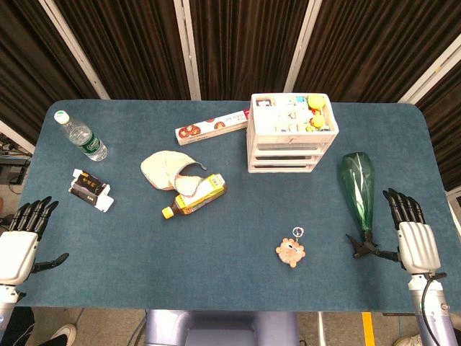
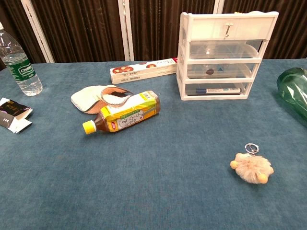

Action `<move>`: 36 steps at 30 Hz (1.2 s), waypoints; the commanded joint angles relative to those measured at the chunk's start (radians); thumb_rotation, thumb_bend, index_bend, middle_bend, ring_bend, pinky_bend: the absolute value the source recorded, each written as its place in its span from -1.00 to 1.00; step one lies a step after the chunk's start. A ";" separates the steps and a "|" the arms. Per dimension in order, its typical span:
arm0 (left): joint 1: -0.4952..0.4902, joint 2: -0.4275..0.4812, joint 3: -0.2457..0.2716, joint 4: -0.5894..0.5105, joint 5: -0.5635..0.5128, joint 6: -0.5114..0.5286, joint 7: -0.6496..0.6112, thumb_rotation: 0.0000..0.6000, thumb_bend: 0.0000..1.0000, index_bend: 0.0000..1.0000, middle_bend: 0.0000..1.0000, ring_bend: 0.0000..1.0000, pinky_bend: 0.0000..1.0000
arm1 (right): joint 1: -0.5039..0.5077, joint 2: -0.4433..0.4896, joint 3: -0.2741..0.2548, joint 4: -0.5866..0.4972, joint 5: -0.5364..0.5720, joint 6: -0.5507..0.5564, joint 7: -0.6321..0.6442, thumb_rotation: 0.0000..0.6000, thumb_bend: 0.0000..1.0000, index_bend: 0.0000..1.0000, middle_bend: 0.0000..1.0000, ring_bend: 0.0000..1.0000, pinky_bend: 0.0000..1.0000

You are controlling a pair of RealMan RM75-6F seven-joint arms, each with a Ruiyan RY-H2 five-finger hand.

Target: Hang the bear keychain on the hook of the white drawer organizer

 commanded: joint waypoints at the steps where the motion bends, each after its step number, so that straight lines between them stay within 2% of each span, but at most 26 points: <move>1: 0.000 0.000 0.000 -0.001 0.001 0.000 0.000 1.00 -1.00 -1.00 -1.00 -1.00 -1.00 | -0.001 0.001 -0.003 0.002 0.000 -0.002 -0.010 1.00 -0.87 -0.96 -0.99 -1.00 -0.90; 13: 0.000 0.001 0.001 -0.003 -0.001 -0.003 -0.004 1.00 -1.00 -1.00 -1.00 -1.00 -1.00 | 0.001 0.007 -0.007 -0.025 -0.011 -0.006 -0.006 1.00 -0.87 -0.96 -0.97 -1.00 -0.90; 15: -0.001 0.003 0.002 -0.006 -0.002 -0.005 -0.007 1.00 -1.00 -1.00 -1.00 -1.00 -1.00 | 0.007 0.008 -0.004 -0.035 -0.011 -0.011 -0.014 1.00 -0.87 -0.96 -0.88 -0.97 -0.81; 17: -0.001 0.005 0.002 -0.009 -0.002 -0.006 -0.009 1.00 -1.00 -1.00 -1.00 -1.00 -1.00 | 0.015 0.010 0.001 -0.048 -0.006 -0.019 -0.030 1.00 -0.87 -0.94 -0.76 -0.82 -0.58; 20: -0.001 0.007 0.003 -0.011 0.000 -0.006 -0.011 1.00 -1.00 -1.00 -1.00 -1.00 -1.00 | 0.035 0.009 0.018 -0.077 0.016 -0.041 -0.060 1.00 -0.87 -0.86 -0.46 -0.40 -0.12; 22: -0.001 0.006 0.003 -0.013 0.000 -0.005 -0.011 1.00 -1.00 -1.00 -1.00 -1.00 -1.00 | 0.048 0.007 0.030 -0.089 0.033 -0.056 -0.078 1.00 -0.87 -0.80 -0.07 0.00 0.17; 25: -0.003 0.004 0.003 -0.012 0.002 -0.008 -0.008 1.00 -1.00 -1.00 -1.00 -1.00 -1.00 | 0.084 -0.005 0.055 -0.108 0.075 -0.100 -0.116 1.00 -0.87 -0.64 0.47 0.49 0.46; 28: -0.004 0.005 0.002 -0.014 -0.003 -0.012 -0.008 1.00 -1.00 -1.00 -1.00 -1.00 -1.00 | 0.123 -0.030 0.075 -0.111 0.122 -0.142 -0.175 1.00 -0.87 -0.47 0.81 0.80 0.65; 31: -0.004 0.008 0.001 -0.018 -0.009 -0.016 -0.012 1.00 -1.00 -1.00 -1.00 -1.00 -1.00 | 0.162 -0.061 0.090 -0.109 0.176 -0.183 -0.247 1.00 -0.87 -0.39 0.97 0.96 0.75; 36: -0.006 0.014 0.002 -0.024 -0.017 -0.025 -0.017 1.00 -1.00 -1.00 -1.00 -1.00 -1.00 | 0.207 -0.125 0.088 -0.096 0.240 -0.220 -0.359 1.00 -0.87 -0.24 1.00 1.00 0.83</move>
